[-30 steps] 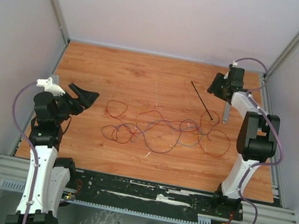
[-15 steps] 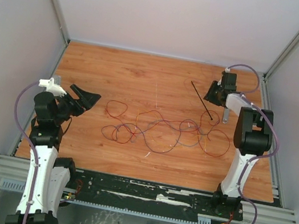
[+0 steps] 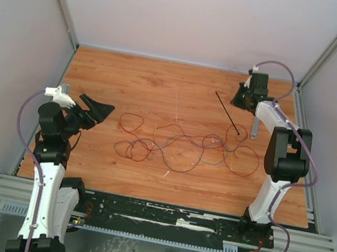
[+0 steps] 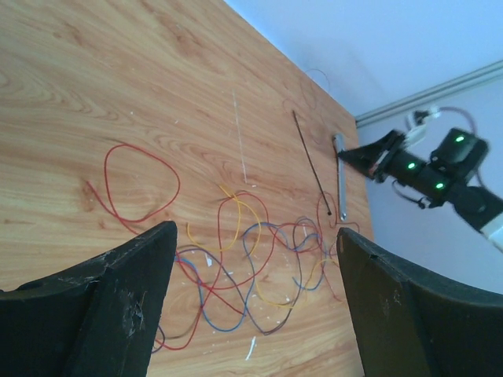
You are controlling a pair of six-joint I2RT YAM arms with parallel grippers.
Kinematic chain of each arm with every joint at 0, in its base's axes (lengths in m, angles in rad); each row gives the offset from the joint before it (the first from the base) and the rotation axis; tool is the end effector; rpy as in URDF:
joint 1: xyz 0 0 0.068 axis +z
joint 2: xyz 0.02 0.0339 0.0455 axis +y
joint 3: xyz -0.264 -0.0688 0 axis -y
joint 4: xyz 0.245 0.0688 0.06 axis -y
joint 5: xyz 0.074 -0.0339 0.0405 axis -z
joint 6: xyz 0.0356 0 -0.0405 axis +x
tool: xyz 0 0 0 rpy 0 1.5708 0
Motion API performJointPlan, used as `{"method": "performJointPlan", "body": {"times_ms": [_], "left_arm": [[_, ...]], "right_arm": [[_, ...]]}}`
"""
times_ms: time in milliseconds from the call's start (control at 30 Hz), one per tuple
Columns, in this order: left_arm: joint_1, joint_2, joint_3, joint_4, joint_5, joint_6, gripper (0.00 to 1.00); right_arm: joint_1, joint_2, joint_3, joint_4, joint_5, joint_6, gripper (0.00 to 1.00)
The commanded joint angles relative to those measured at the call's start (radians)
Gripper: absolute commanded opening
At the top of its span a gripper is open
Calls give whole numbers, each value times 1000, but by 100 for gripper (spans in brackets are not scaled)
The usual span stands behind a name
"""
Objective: Zip-tie the wires
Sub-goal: Pick up the cable at the center of the board, then straighten the cable at the center of the board.
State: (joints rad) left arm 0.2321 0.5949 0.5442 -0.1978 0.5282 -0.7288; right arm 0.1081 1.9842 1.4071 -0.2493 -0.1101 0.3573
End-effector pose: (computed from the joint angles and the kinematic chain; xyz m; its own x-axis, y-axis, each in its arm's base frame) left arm 0.1507 0.0172 0.2832 -0.3628 -0.6768 -0.6405 0.0470 0.6732 -0.7380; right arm 0.4352 0.0512 0.1914 -0.7484 0.2684 -0.6065 0.0859 0.9460 0.3127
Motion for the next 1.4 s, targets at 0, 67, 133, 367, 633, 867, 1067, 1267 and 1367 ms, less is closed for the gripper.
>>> {"method": "performJointPlan", "body": {"times_ms": [0,67,133,367,633,867,1067,1267,1367], "left_arm": [[-4,39,51,121,90,-13,88],[-5,75,78,156,136,-11,88],[-9,104,118,161,160,10,89],[-41,160,194,270,242,31,98],[-159,155,140,444,137,35,98],[-190,208,72,421,-1,72,98],[-192,216,63,308,-74,144,98],[-192,198,-2,297,-98,154,98],[-192,202,-37,312,-104,134,98]], "right_arm": [[45,-179,173,-2,-119,-54,0],[73,-200,282,-47,-200,-67,0],[107,-200,412,-96,-289,-68,0],[216,-151,807,-83,-541,57,0],[235,-145,834,166,-725,315,0],[246,-188,792,67,-711,239,0],[246,-338,515,-54,-623,46,0],[244,-557,197,-130,-413,-93,0],[244,-651,91,-157,-326,-127,0]]}}
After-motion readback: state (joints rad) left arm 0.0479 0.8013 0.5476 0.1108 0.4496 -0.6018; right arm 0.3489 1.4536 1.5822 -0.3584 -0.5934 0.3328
